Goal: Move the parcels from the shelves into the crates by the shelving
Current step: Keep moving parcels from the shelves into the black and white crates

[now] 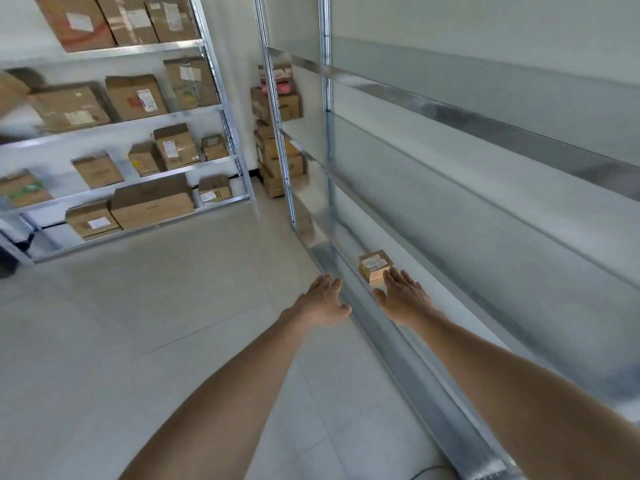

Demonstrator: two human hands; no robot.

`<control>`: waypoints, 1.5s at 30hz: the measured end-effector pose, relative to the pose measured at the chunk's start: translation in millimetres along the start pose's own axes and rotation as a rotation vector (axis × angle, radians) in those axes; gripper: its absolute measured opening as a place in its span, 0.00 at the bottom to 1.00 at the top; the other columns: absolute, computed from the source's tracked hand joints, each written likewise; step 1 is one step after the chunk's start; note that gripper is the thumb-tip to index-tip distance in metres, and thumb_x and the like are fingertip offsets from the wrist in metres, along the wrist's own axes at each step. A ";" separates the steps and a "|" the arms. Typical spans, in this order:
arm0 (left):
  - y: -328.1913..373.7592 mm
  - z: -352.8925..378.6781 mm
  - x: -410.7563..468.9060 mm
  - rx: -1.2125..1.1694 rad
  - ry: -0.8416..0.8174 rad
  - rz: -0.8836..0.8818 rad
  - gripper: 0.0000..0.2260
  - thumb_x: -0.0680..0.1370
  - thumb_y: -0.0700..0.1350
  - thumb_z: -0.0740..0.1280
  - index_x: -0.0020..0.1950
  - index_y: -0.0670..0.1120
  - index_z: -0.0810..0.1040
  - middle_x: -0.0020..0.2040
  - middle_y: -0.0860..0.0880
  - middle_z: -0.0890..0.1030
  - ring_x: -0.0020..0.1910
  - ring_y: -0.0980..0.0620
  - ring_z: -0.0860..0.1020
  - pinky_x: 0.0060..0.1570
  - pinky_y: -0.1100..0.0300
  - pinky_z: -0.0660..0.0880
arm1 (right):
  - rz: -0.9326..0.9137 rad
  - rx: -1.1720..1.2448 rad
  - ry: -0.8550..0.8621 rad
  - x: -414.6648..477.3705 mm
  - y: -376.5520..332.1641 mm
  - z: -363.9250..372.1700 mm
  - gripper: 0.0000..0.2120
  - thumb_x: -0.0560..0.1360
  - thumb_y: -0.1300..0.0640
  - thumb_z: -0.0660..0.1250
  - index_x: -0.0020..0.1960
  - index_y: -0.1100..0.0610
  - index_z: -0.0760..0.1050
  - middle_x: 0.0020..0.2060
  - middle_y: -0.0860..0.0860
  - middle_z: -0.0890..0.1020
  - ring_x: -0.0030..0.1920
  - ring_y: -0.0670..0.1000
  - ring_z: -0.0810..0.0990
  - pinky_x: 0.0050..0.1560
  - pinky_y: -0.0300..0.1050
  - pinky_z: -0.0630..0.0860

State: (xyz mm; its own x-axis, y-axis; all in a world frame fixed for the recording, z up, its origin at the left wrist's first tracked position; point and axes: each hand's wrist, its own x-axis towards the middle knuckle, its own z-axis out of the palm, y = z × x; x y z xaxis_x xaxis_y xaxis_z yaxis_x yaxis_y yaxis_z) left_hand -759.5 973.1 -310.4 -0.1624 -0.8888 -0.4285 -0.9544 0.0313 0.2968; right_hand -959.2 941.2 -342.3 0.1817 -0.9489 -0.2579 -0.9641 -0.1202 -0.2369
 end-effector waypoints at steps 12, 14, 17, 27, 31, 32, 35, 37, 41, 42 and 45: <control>-37.1 -45.7 111.6 -0.039 -0.065 0.018 0.34 0.85 0.55 0.59 0.85 0.46 0.45 0.84 0.47 0.40 0.83 0.48 0.40 0.81 0.46 0.48 | 0.031 0.024 -0.048 113.1 -10.8 0.2 0.33 0.85 0.41 0.48 0.84 0.57 0.45 0.83 0.52 0.47 0.83 0.54 0.45 0.81 0.57 0.47; -49.2 -53.1 138.8 -0.031 -0.090 0.036 0.34 0.85 0.55 0.59 0.85 0.46 0.45 0.84 0.46 0.40 0.83 0.47 0.40 0.81 0.47 0.47 | 0.047 0.031 -0.048 137.0 -17.2 2.8 0.33 0.85 0.41 0.48 0.84 0.56 0.45 0.83 0.52 0.47 0.83 0.54 0.45 0.81 0.57 0.47; -70.1 -68.2 183.8 -0.019 -0.128 0.079 0.34 0.85 0.54 0.58 0.85 0.46 0.44 0.84 0.45 0.41 0.83 0.46 0.40 0.81 0.48 0.46 | 0.104 0.055 -0.052 175.7 -28.9 6.1 0.32 0.85 0.42 0.49 0.84 0.56 0.46 0.83 0.51 0.47 0.83 0.54 0.45 0.81 0.56 0.47; -138.0 -121.0 308.8 -0.024 -0.272 0.196 0.34 0.85 0.54 0.59 0.85 0.44 0.46 0.84 0.43 0.43 0.83 0.46 0.42 0.80 0.50 0.46 | 0.320 0.184 -0.077 277.8 -76.3 24.0 0.32 0.86 0.43 0.49 0.84 0.56 0.45 0.83 0.52 0.47 0.83 0.54 0.45 0.82 0.56 0.46; -134.8 -132.1 343.2 -0.104 -0.343 0.225 0.33 0.85 0.53 0.59 0.85 0.44 0.47 0.85 0.44 0.44 0.83 0.47 0.45 0.79 0.53 0.48 | 0.416 0.304 -0.065 304.0 -75.1 30.1 0.32 0.85 0.44 0.50 0.83 0.56 0.47 0.83 0.52 0.48 0.83 0.53 0.47 0.81 0.56 0.50; -133.1 -132.6 353.5 -0.133 -0.362 0.230 0.33 0.85 0.53 0.59 0.85 0.44 0.48 0.85 0.45 0.45 0.83 0.47 0.46 0.79 0.54 0.49 | 0.440 0.342 -0.058 311.0 -72.6 32.4 0.32 0.85 0.43 0.50 0.83 0.56 0.47 0.83 0.52 0.49 0.83 0.53 0.49 0.81 0.55 0.51; -128.6 -133.9 382.3 -0.207 -0.410 0.214 0.32 0.86 0.52 0.59 0.85 0.44 0.48 0.85 0.46 0.46 0.83 0.48 0.48 0.78 0.55 0.50 | 0.522 0.462 -0.041 330.7 -60.6 37.6 0.31 0.84 0.43 0.50 0.83 0.56 0.50 0.83 0.52 0.52 0.82 0.53 0.53 0.80 0.53 0.56; -124.8 -134.3 402.8 -0.243 -0.435 0.209 0.32 0.86 0.53 0.59 0.85 0.45 0.49 0.85 0.47 0.47 0.83 0.49 0.49 0.78 0.54 0.50 | 0.561 0.544 -0.011 345.5 -50.1 41.4 0.29 0.84 0.45 0.51 0.82 0.55 0.55 0.82 0.52 0.57 0.80 0.54 0.59 0.77 0.50 0.60; -115.1 -128.1 444.9 -0.289 -0.495 0.154 0.32 0.85 0.55 0.60 0.85 0.47 0.51 0.85 0.48 0.50 0.83 0.48 0.52 0.78 0.52 0.53 | 0.705 0.734 -0.011 374.2 -25.8 49.5 0.27 0.85 0.47 0.52 0.82 0.54 0.56 0.81 0.53 0.59 0.78 0.57 0.62 0.76 0.50 0.61; -111.7 -127.4 456.3 -0.304 -0.492 0.152 0.32 0.85 0.55 0.60 0.85 0.48 0.51 0.85 0.48 0.51 0.83 0.47 0.52 0.78 0.51 0.53 | 0.726 0.766 -0.011 382.7 -18.3 52.2 0.27 0.85 0.46 0.52 0.82 0.54 0.56 0.81 0.53 0.60 0.78 0.58 0.62 0.76 0.51 0.61; -107.3 -119.1 489.4 -0.302 -0.523 0.116 0.32 0.85 0.56 0.60 0.85 0.49 0.52 0.84 0.48 0.52 0.83 0.45 0.53 0.78 0.49 0.54 | 0.835 0.900 -0.006 401.4 0.1 59.8 0.26 0.86 0.48 0.53 0.82 0.56 0.56 0.81 0.54 0.60 0.79 0.58 0.61 0.76 0.49 0.59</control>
State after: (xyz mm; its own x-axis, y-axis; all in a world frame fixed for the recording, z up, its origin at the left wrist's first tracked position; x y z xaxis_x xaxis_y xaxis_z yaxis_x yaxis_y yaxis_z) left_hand -706.8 480.4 -450.4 -0.4356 -0.5428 -0.7180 -0.8222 -0.0847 0.5628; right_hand -874.8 577.7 -501.9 -0.4241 -0.6369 -0.6438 -0.3082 0.7700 -0.5587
